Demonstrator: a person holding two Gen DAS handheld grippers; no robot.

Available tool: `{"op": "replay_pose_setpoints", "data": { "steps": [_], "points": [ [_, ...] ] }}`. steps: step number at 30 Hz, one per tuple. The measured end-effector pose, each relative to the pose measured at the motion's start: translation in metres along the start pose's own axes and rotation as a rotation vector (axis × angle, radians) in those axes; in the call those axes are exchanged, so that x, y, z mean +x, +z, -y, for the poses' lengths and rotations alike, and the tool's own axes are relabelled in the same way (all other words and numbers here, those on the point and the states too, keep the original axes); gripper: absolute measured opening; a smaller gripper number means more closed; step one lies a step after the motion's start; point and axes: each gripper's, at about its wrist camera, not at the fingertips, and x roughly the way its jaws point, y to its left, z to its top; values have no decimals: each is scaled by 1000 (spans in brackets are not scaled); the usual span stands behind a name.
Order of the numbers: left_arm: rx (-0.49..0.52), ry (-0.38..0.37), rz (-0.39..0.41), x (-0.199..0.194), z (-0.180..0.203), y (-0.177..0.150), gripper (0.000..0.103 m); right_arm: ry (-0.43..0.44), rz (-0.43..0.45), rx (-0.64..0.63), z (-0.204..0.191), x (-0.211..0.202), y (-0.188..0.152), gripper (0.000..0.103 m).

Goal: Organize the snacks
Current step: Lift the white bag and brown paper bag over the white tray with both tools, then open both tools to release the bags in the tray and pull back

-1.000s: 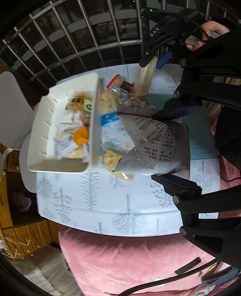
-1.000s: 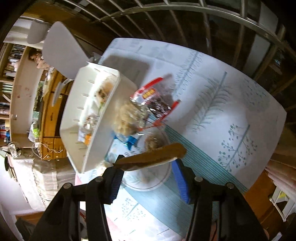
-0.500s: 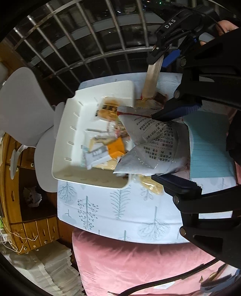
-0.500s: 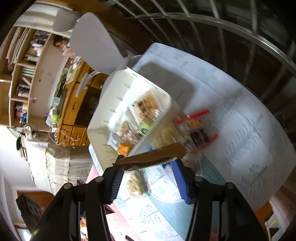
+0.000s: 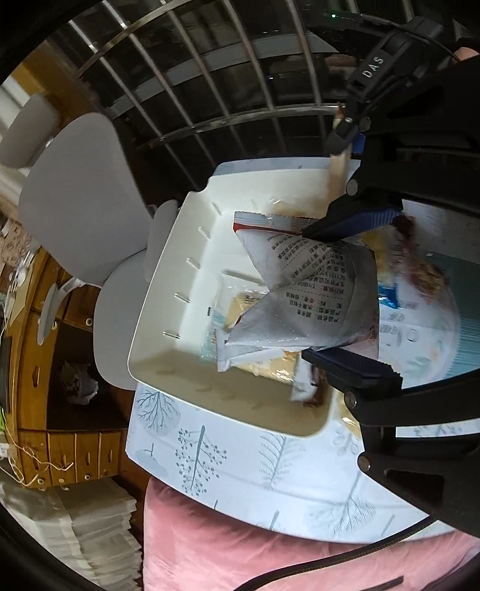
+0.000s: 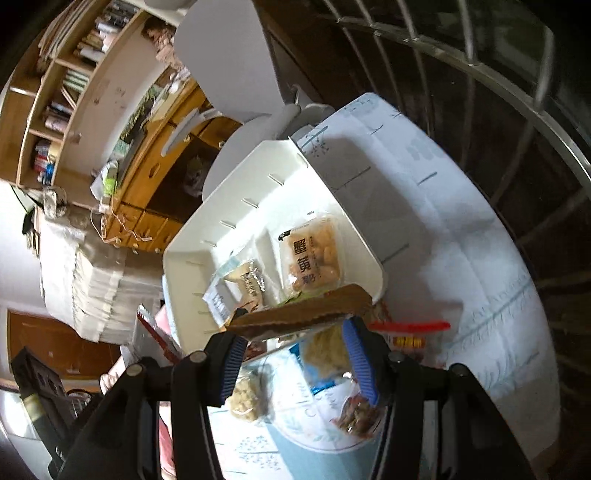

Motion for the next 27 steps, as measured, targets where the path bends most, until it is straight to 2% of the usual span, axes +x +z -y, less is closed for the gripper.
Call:
{"op": "replay_pose_setpoints", "data": {
  "steps": [6,8,9,12,14,17,27],
  "points": [
    [-23,28,47,27,2,7,60,2,-42,-16,12,29,16,55],
    [-18,43,49,33,5,8,72,19,-54,-16,16,36,21,55],
    [-13,53,49,36,7,8,74,31,-59,-21,18,39,23,55],
    [7,77,29,41,9,5,75,48,-53,-35,22,41,26,59],
    [19,89,8,43,10,3,75,72,-44,-41,23,40,28,67],
    [30,100,-8,42,11,-3,75,86,-32,-49,23,37,29,72],
    [81,72,-15,17,18,-20,76,70,34,-15,34,9,24,77]
  ]
}}
